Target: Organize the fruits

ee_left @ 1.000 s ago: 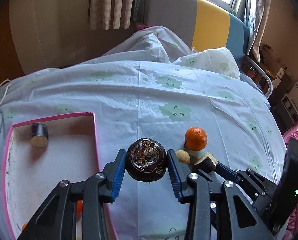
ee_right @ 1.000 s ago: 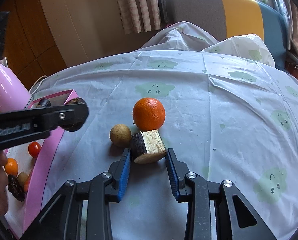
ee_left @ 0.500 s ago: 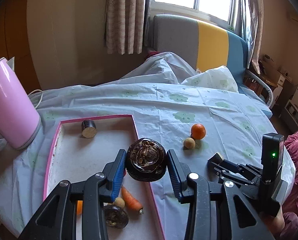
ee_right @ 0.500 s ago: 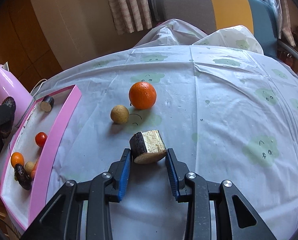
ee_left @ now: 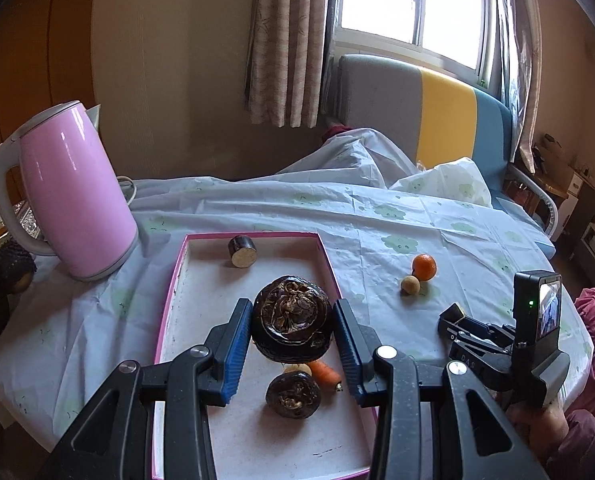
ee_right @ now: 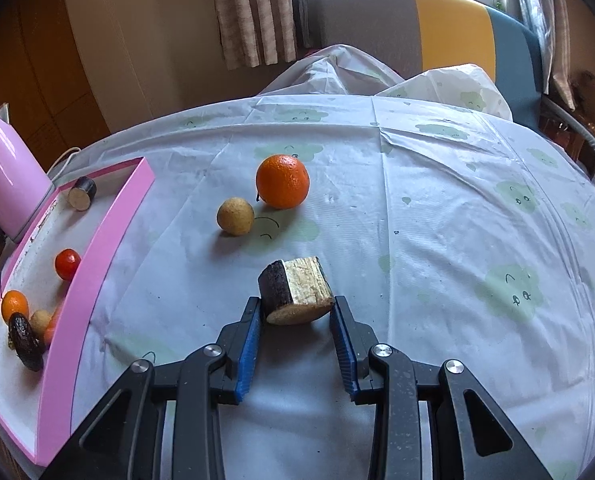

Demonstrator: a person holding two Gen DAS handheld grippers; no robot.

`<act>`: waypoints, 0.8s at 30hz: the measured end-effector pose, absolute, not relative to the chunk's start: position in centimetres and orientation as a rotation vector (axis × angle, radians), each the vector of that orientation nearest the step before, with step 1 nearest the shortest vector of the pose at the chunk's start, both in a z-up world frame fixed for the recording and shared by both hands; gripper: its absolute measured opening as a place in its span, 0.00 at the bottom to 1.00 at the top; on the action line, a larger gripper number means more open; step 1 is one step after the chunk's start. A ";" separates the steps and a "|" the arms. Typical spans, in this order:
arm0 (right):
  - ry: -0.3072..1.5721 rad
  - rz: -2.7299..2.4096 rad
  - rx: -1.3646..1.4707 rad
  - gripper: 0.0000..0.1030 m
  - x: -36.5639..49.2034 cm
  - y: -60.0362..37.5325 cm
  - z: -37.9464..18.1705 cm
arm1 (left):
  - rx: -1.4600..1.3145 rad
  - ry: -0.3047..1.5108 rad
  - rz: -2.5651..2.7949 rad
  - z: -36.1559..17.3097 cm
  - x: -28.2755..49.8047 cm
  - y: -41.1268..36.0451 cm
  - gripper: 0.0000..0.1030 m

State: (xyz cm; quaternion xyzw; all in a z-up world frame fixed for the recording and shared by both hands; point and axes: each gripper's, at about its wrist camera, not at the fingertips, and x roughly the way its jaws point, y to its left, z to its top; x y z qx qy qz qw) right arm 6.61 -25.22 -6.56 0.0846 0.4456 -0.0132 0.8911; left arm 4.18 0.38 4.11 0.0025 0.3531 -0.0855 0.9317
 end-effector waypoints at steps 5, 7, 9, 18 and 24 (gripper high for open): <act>0.926 -0.030 0.168 0.34 6.6 -25.2 -6.7 | 0.003 0.711 -0.159 4.4 3.5 1.3 0.40; 0.926 -0.027 0.169 0.34 6.6 -25.2 -6.7 | -0.005 0.709 -0.157 4.3 3.2 1.8 0.40; 0.926 -0.031 0.155 0.34 6.6 -25.1 -6.7 | -0.009 0.712 -0.152 4.2 3.1 2.2 0.40; 0.921 -0.039 0.130 0.34 6.5 -24.8 -6.7 | -0.036 0.825 -0.132 0.1 2.6 5.2 0.40; 0.916 -0.039 0.129 0.34 6.4 -24.7 -6.7 | -0.068 0.911 -0.071 -3.4 2.1 8.0 0.40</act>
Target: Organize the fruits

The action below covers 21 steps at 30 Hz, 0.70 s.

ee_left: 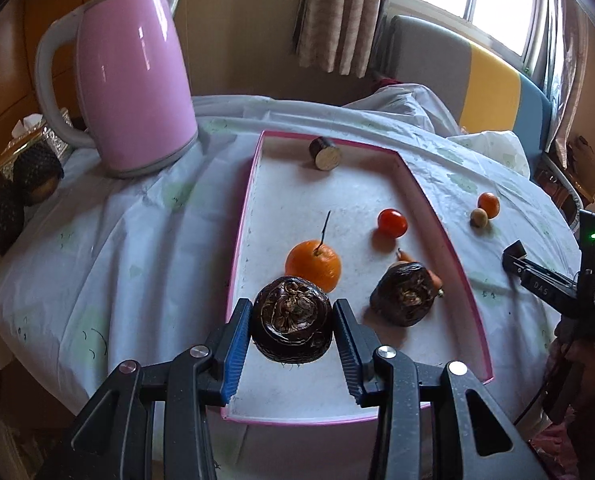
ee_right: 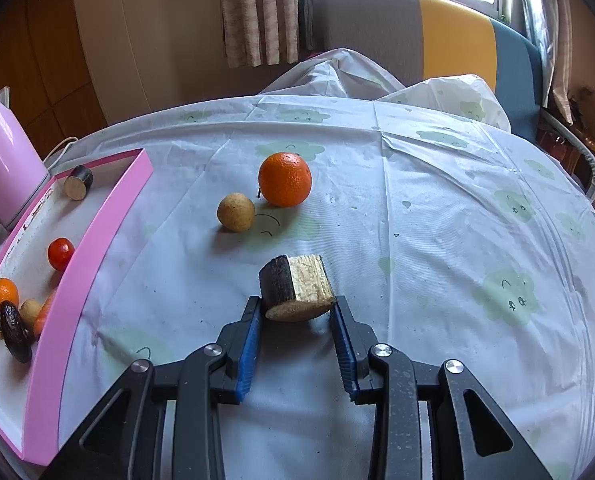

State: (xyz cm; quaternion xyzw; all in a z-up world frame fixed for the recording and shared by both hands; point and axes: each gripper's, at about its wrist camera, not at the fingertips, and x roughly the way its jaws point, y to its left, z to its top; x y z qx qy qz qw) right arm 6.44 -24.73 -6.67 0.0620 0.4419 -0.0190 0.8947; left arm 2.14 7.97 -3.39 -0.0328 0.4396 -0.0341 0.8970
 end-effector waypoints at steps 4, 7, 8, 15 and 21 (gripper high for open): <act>0.913 -0.037 0.134 0.34 6.3 -24.8 -6.7 | -0.066 0.919 -0.068 -4.1 2.6 7.7 0.40; 0.912 -0.037 0.136 0.34 6.3 -24.8 -6.7 | -0.052 0.921 -0.077 -4.5 3.1 6.9 0.40; 0.911 -0.037 0.136 0.34 6.3 -24.8 -6.7 | -0.049 0.925 -0.083 -4.6 3.3 6.7 0.41; 0.911 -0.037 0.136 0.34 6.3 -24.8 -6.7 | -0.036 0.935 -0.044 -4.5 3.6 6.0 0.42; 0.911 -0.037 0.137 0.34 6.3 -24.8 -6.7 | -0.045 0.922 -0.012 -3.7 3.4 6.4 0.43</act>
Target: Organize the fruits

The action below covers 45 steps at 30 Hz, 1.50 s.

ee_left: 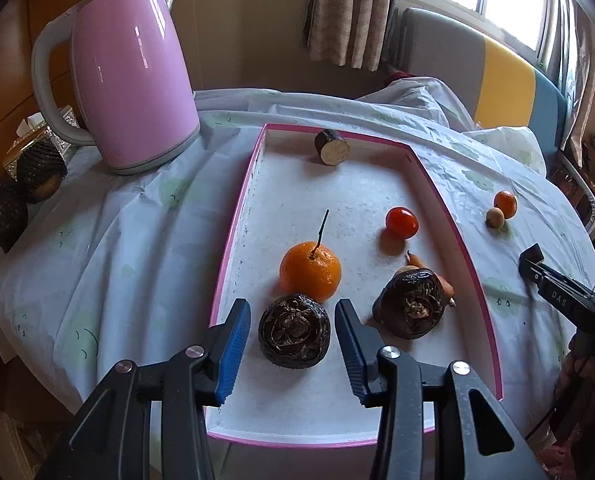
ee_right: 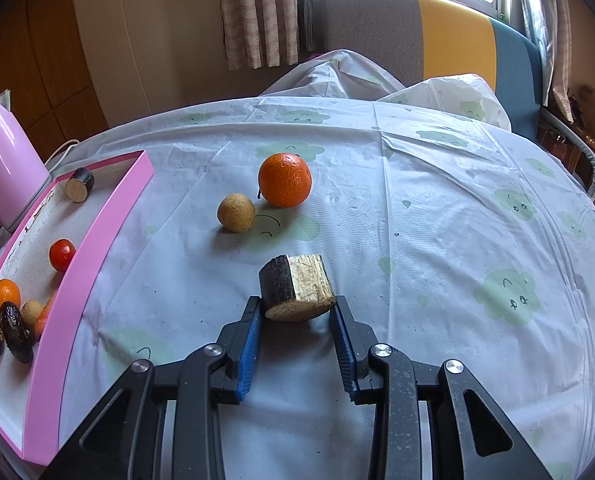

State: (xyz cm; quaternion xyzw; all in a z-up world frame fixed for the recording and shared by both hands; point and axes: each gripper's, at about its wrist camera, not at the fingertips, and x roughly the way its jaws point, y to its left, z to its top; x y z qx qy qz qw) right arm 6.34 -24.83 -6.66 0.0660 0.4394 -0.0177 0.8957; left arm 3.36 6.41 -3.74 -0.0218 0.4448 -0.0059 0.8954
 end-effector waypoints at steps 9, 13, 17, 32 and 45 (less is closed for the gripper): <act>0.913 -0.038 0.129 0.33 6.4 -24.7 -6.6 | -0.033 0.858 -0.005 -1.7 2.3 6.5 0.43; 0.914 -0.039 0.119 0.33 6.4 -24.6 -6.4 | -0.035 0.849 -0.009 -1.4 2.0 6.6 0.43; 0.915 -0.031 0.120 0.32 6.1 -24.2 -6.3 | -0.039 0.844 -0.010 -1.1 1.7 6.7 0.43; 0.911 0.132 0.126 0.32 4.9 -19.2 -4.5 | -0.044 0.839 -0.009 -1.0 1.5 6.8 0.43; 0.866 0.419 0.062 0.32 5.9 -10.6 -0.1 | -0.070 0.856 0.000 -1.5 1.5 7.7 0.43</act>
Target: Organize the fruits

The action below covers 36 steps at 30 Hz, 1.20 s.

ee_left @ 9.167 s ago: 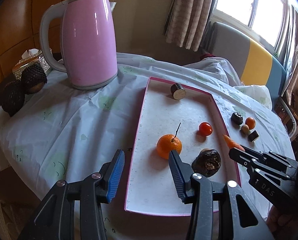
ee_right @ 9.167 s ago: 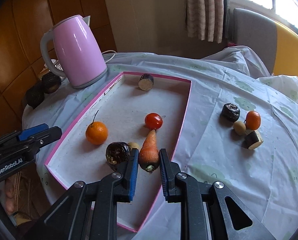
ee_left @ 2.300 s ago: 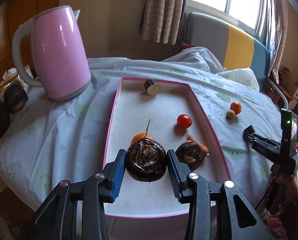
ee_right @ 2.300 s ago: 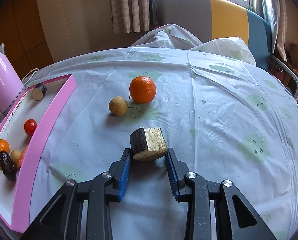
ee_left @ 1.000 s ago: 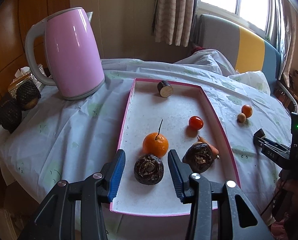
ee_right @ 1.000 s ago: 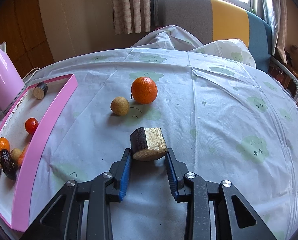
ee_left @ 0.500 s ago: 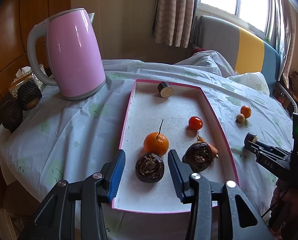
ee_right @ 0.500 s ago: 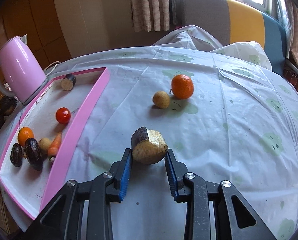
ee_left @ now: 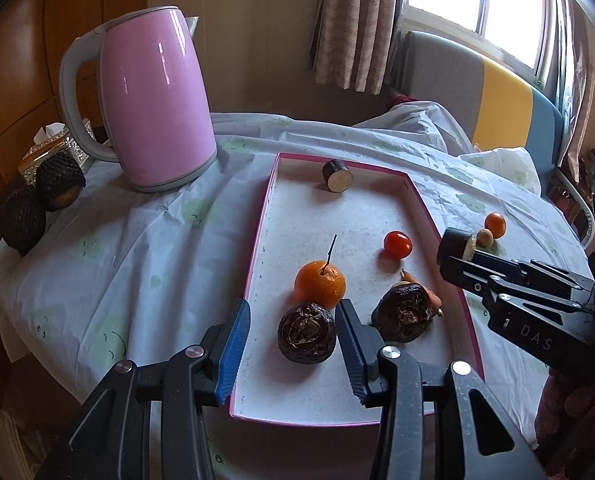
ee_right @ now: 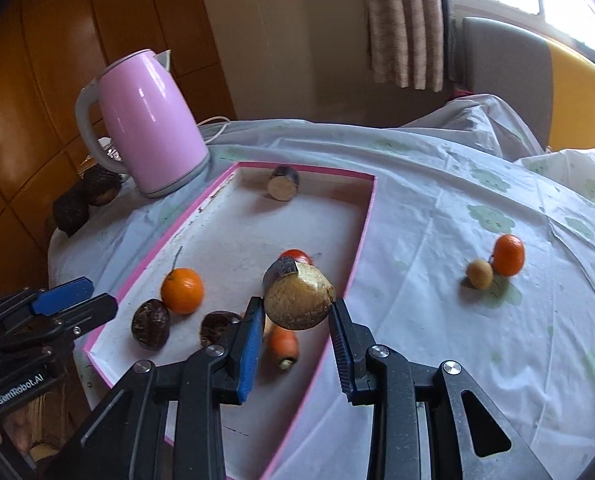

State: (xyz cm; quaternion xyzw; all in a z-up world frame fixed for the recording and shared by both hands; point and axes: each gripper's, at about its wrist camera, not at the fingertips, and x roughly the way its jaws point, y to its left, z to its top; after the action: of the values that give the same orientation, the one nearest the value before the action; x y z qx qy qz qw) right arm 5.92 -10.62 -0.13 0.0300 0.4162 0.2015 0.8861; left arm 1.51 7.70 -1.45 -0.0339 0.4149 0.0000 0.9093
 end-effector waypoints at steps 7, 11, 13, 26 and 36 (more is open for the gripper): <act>0.883 0.494 0.007 0.32 6.2 -7.2 -0.2 | -0.089 0.867 0.006 -1.9 1.7 8.3 0.43; 0.904 0.500 0.010 0.32 6.9 -6.3 -0.8 | -0.100 0.877 0.007 -2.2 1.8 8.4 0.43; 0.915 0.504 0.010 0.32 7.3 -5.9 -1.1 | -0.106 0.880 0.009 -2.3 1.8 8.6 0.43; 0.957 0.494 0.056 0.33 7.8 -5.6 -2.6 | -0.117 0.891 0.022 -2.6 1.9 9.0 0.43; 0.905 0.440 0.110 0.43 6.1 -7.8 -1.3 | -0.097 0.874 0.005 -2.0 1.7 8.3 0.43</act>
State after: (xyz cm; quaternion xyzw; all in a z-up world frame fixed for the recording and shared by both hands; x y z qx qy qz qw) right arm 6.13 -7.85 -1.33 0.0528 0.4333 0.2107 0.8747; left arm 1.67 8.32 -1.96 -0.0470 0.4229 0.0023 0.9050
